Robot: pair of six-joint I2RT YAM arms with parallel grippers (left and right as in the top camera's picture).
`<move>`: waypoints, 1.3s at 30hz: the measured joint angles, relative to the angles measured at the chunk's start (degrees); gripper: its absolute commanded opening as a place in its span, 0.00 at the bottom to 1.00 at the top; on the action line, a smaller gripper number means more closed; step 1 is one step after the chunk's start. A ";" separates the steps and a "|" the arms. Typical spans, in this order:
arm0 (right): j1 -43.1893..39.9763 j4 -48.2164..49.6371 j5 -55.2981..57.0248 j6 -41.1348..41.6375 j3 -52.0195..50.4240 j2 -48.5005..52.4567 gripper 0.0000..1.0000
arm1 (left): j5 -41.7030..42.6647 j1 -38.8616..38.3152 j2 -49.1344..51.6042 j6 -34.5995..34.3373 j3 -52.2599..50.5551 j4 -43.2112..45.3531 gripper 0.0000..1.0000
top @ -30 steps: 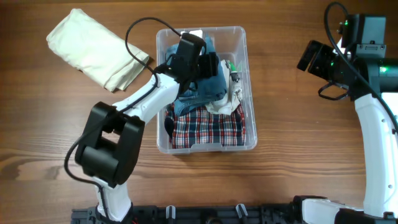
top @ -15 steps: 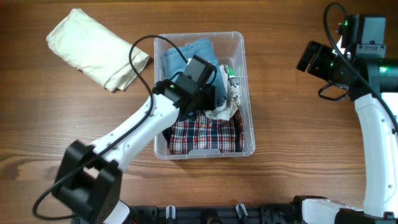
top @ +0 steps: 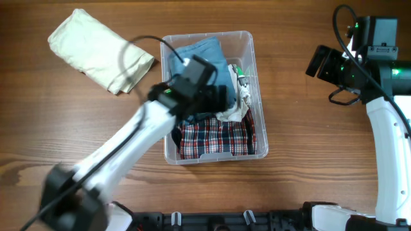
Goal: Pack container
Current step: 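Move the left gripper to the cream garment and grasp it, then place the cream garment on top in the bin and release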
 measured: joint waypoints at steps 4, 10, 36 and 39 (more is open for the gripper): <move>0.00 -0.22 -0.02 -1.29 0.00 0.00 1.00 | -7.19 15.82 -14.82 2.95 -0.04 1.09 1.00; 0.00 -1.33 -0.02 -1.38 -0.07 0.00 1.00 | 1.49 49.16 1.27 2.23 -0.07 8.90 1.00; 0.00 -2.62 -0.24 -3.72 -0.07 -0.02 1.00 | 30.16 52.46 28.85 -13.22 0.79 40.15 0.04; 0.00 -2.80 -0.26 -3.93 -0.07 -0.02 1.00 | 30.91 52.30 16.57 -10.60 0.35 33.88 0.04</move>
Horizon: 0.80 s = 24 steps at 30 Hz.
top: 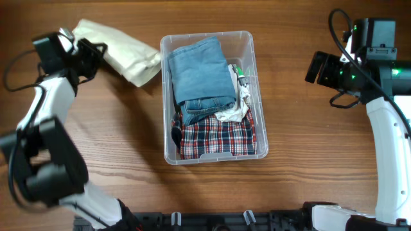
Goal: Pack container
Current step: 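Place the cream garment on top in the bin and release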
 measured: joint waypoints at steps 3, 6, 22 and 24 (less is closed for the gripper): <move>0.00 -0.17 0.02 0.00 0.00 0.00 1.00 | -0.15 -0.39 -13.57 2.99 0.00 -4.57 0.04; 0.00 -0.42 0.00 0.02 0.00 0.00 1.00 | 0.04 -3.96 -26.97 4.63 0.02 -9.70 0.04; 0.00 -1.44 0.00 0.02 0.00 0.00 1.00 | -13.46 -52.92 -26.82 50.71 -0.20 -26.71 0.04; 0.00 -1.44 0.00 0.02 0.00 0.00 1.00 | -14.05 -54.03 -22.99 53.44 -0.20 -24.06 0.04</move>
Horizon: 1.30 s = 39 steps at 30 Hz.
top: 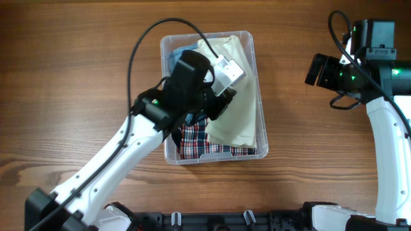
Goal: Pack container
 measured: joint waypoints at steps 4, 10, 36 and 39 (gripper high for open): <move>0.00 0.00 0.00 0.00 0.00 0.00 1.00 | -0.61 -0.13 3.43 2.01 0.00 2.93 0.04; 0.00 -0.13 0.00 0.00 0.00 0.00 0.99 | -9.03 2.58 3.78 -7.52 0.52 -12.81 1.00; 0.00 -0.15 0.00 0.00 0.00 0.00 1.00 | -1.14 5.25 32.26 -35.91 19.69 -15.50 0.10; 0.00 -0.20 0.00 0.00 0.00 0.00 1.00 | 15.13 9.90 36.87 -39.01 21.64 -15.13 0.13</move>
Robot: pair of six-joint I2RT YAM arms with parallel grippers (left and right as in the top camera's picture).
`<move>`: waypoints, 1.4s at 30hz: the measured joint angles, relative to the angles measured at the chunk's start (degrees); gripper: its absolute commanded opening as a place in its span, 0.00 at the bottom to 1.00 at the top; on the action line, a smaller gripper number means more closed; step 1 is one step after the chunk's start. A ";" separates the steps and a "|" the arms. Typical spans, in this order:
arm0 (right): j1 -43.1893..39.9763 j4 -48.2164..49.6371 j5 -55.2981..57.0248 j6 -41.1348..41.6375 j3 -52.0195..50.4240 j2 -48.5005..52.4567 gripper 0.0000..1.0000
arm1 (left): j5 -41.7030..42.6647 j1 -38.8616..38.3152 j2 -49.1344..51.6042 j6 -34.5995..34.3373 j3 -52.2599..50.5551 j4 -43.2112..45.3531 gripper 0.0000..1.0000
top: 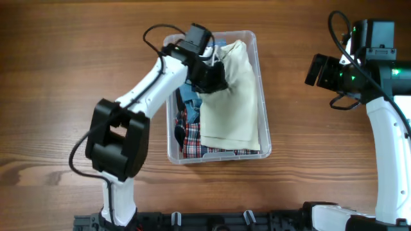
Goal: Pack container
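A clear plastic container (264,149) stands mid-table. A cream cloth (234,106) lies in it, draped over its right half from the far end to near the front wall. Blue jeans (187,96) and a plaid shirt (191,138) show at its left. My left gripper (214,78) is down at the cloth's far left part, inside the container; its fingers are hidden under the wrist. My right gripper (316,68) hangs at the right, far from the container, with nothing seen in it.
The left arm (151,83) crosses the container's far left corner. The right arm's white link (385,135) runs along the table's right edge. Bare wooden table (64,77) surrounds the container.
The cream cloth now lies flatter and further along the container's right side. My left gripper is nearer the far end, and the arm comes in from the left. The container's front has shifted slightly right.
First my left gripper was over the jeans in the container, with the cream cloth folded on the table at far left. Then the gripper was at that cloth. After that the cloth was in the container under the gripper, where it now lies spread.
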 measured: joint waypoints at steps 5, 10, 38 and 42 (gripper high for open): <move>0.00 0.00 0.00 0.00 0.00 0.00 1.00 | 7.74 2.62 -0.33 1.03 -0.92 0.22 0.27; 0.00 1.07 0.00 0.00 0.00 0.00 1.00 | -8.63 0.81 -11.69 6.47 -5.38 -0.98 1.00; 4.63 27.98 -10.25 -15.74 -48.41 -62.51 1.00 | -20.72 31.12 -92.89 10.05 -48.54 -5.92 1.00; 4.63 13.00 -10.19 -15.87 -50.10 -68.41 1.00 | -20.72 31.12 -99.14 10.03 -48.65 -13.07 1.00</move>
